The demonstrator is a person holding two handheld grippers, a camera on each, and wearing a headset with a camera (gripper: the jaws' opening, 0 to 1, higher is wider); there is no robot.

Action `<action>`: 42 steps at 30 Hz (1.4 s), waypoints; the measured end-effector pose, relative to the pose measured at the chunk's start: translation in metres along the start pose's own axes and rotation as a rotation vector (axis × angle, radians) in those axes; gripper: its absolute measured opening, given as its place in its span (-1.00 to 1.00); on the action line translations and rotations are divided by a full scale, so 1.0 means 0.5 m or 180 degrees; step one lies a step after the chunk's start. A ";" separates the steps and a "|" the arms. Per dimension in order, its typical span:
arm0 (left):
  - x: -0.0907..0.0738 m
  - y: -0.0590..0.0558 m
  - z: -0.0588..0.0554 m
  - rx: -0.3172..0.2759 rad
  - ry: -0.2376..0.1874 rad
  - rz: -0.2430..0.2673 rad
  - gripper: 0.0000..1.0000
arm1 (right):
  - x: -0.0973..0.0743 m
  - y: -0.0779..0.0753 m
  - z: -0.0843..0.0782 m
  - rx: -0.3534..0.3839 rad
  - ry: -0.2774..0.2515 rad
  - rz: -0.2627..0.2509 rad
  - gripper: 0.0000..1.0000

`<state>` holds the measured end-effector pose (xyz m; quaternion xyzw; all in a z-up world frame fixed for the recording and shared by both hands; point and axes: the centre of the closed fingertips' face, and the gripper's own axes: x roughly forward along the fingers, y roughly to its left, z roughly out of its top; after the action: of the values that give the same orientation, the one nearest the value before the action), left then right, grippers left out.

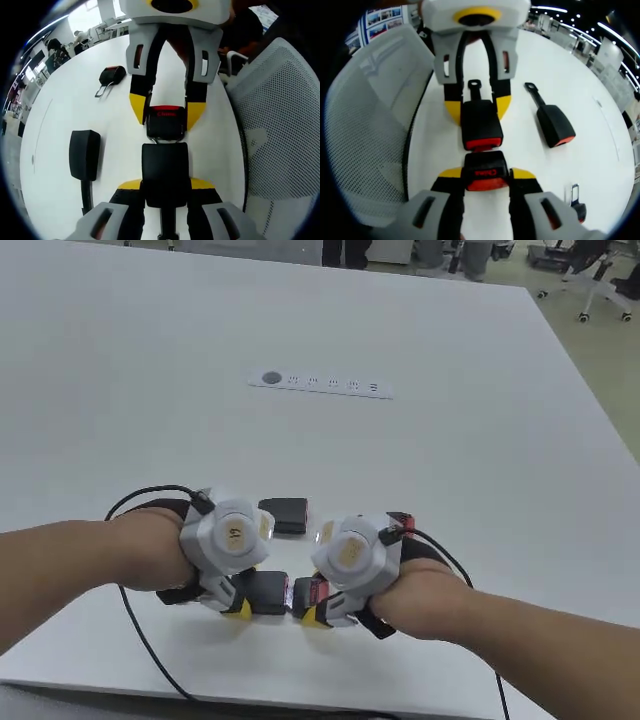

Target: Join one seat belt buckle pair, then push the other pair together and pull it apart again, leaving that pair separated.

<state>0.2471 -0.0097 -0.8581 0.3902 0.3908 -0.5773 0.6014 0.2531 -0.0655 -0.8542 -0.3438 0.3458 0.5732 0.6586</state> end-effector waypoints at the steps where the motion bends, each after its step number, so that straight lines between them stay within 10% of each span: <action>1: 0.000 -0.001 -0.001 -0.0005 0.0004 0.0002 -0.36 | 0.000 0.001 0.000 -0.0006 0.0003 0.0001 -0.36; 42: -0.004 0.003 -0.001 -0.0144 -0.0173 -0.0026 -0.34 | 0.000 0.001 -0.005 -0.0159 -0.0056 0.0083 -0.33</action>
<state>0.2486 -0.0086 -0.8563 0.3591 0.3889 -0.5811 0.6181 0.2524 -0.0678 -0.8556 -0.3506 0.3301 0.5931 0.6453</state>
